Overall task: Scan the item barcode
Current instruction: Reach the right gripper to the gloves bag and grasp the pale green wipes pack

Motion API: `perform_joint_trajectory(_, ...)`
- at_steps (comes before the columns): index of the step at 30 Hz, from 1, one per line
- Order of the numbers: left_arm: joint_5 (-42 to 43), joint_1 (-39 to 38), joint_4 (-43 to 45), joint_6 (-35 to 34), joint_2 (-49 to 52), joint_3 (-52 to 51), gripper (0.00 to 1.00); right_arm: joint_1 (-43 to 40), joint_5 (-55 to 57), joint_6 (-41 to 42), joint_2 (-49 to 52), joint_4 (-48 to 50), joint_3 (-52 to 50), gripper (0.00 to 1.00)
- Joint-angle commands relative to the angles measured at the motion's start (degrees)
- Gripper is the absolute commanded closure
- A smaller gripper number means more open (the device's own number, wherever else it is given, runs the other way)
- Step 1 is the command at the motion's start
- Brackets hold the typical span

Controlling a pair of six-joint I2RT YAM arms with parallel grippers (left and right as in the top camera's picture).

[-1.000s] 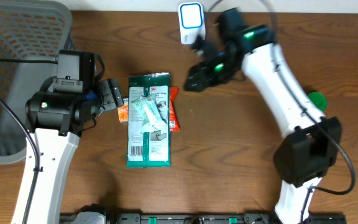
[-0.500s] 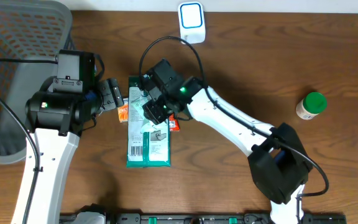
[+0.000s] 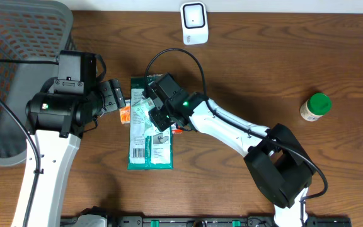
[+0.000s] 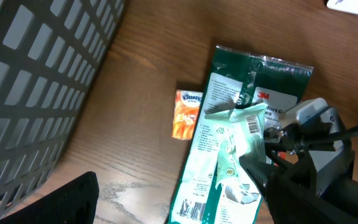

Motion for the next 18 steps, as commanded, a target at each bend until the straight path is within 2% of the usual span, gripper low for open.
perform_joint_trajectory(1, -0.57, 0.13, -0.17, 0.37, -0.15, 0.94, 0.15, 0.52, 1.36, 0.59, -0.37, -0.37, -1.46, 0.64)
perform_joint_trajectory(4, -0.55, 0.13, -0.17, 0.37, -0.15, 0.94, 0.15, 0.90, 1.46, 0.57, -0.31, -0.24, -2.05, 0.65)
perform_joint_trajectory(5, -0.57, 0.13, -0.17, 0.37, -0.15, 0.94, 0.14, 0.96, 1.62, 0.57, -0.33, -0.26, -2.08, 0.69)
perform_joint_trajectory(6, -0.57, 0.13, -0.17, 0.37, -0.15, 0.94, 0.15, 0.94, 1.60, 0.57, -0.33, -0.22, -2.08, 0.79)
perform_joint_trajectory(7, -0.55, 0.13, -0.17, 0.37, -0.15, 0.94, 0.14, 0.94, 1.62, 0.57, -0.33, 0.00, -2.08, 0.99)
perform_joint_trajectory(11, -0.57, 0.13, -0.17, 0.37, -0.15, 0.94, 0.14, 0.00, 1.57, 0.13, -1.73, 1.44, -1.70, 0.99)
perform_joint_trajectory(15, -0.57, 0.13, -0.17, 0.37, -0.15, 0.94, 0.15, -2.58, 1.57, -2.51, -10.05, 1.09, -1.05, 0.99)
perform_joint_trajectory(18, -0.57, 0.13, -0.17, 0.37, -0.15, 0.94, 0.15, -4.42, 1.62, -6.73, -16.63, -2.99, -1.05, 0.99)
